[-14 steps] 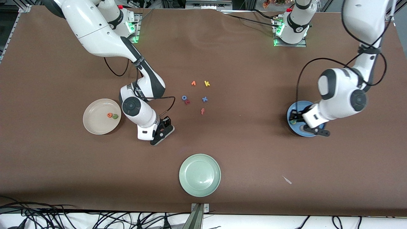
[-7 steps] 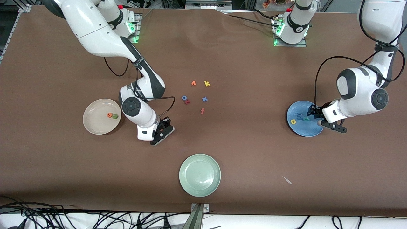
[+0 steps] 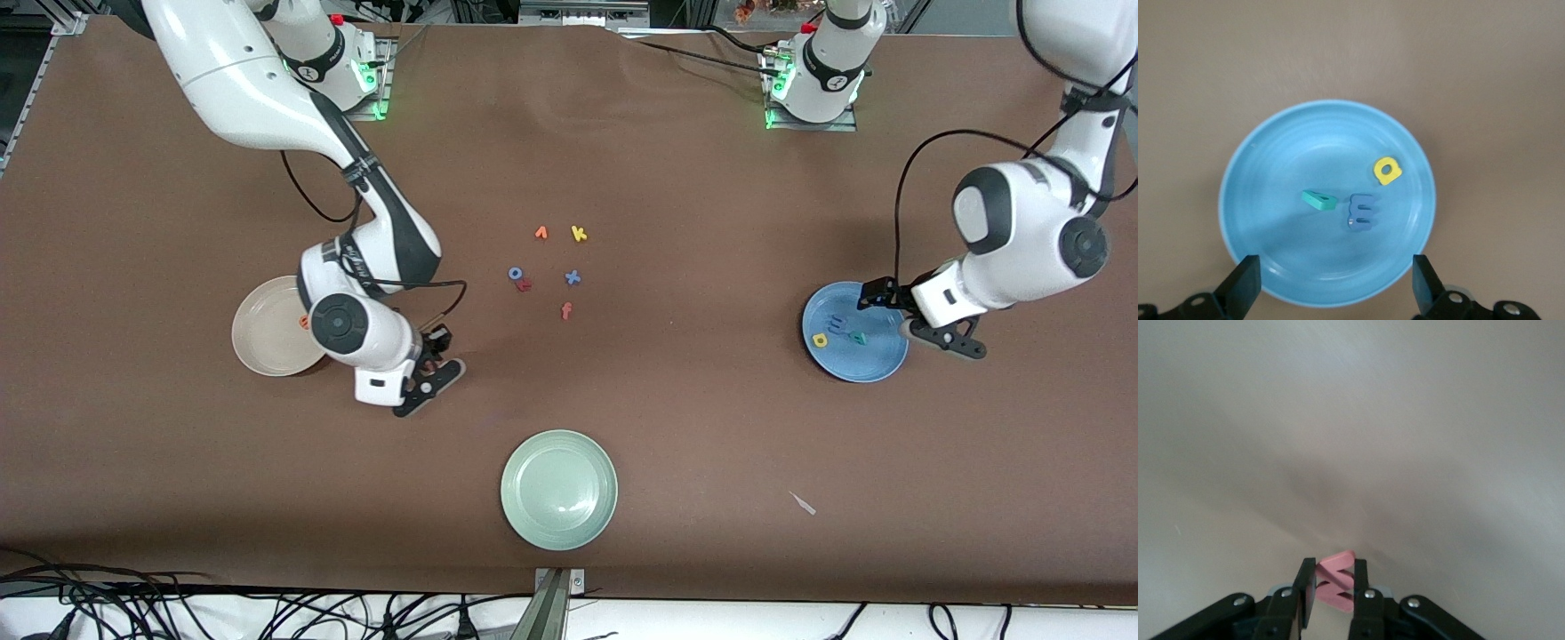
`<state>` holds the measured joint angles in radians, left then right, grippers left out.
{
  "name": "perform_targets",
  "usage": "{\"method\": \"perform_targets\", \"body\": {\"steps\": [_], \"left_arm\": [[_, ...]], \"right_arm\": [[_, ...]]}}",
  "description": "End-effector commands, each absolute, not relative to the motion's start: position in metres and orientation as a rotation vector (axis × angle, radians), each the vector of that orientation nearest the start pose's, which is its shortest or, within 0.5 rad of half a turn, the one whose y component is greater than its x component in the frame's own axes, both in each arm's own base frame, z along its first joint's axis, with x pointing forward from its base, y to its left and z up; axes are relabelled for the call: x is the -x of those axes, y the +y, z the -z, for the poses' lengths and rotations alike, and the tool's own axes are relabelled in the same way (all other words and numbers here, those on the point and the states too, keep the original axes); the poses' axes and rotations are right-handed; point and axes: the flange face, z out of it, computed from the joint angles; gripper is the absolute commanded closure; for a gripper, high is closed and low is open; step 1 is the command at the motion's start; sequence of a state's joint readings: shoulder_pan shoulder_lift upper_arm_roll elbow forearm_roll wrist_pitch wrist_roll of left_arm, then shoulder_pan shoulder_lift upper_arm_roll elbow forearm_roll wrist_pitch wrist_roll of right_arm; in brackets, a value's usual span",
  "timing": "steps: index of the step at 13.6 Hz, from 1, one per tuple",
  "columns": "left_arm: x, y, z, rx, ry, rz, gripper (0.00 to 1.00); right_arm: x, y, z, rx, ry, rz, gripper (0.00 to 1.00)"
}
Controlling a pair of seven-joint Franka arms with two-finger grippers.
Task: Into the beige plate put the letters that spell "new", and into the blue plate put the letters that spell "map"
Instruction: 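Carry the pink letter to the white plate while the left gripper returns to rest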
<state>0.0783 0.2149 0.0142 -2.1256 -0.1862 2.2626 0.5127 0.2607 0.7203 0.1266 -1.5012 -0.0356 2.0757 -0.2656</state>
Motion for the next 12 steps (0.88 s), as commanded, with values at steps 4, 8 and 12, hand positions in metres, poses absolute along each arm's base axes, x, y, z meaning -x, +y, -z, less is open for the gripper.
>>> {"method": "perform_targets", "body": {"steps": [4, 8, 12], "left_arm": [[-0.524, 0.041, -0.419, 3.228, 0.49, 0.075, 0.0], [-0.523, 0.034, -0.529, 3.149, 0.453, 0.007, 0.0], [-0.51, -0.004, -0.616, 3.082, 0.307, -0.13, 0.0]], "right_arm": [[-0.649, 0.158, -0.247, 3.028, -0.833, -0.464, 1.0], [-0.649, 0.101, -0.241, 3.08, -0.698, -0.579, 1.0], [-0.653, 0.054, -0.239, 3.094, -0.575, -0.607, 0.28]]}}
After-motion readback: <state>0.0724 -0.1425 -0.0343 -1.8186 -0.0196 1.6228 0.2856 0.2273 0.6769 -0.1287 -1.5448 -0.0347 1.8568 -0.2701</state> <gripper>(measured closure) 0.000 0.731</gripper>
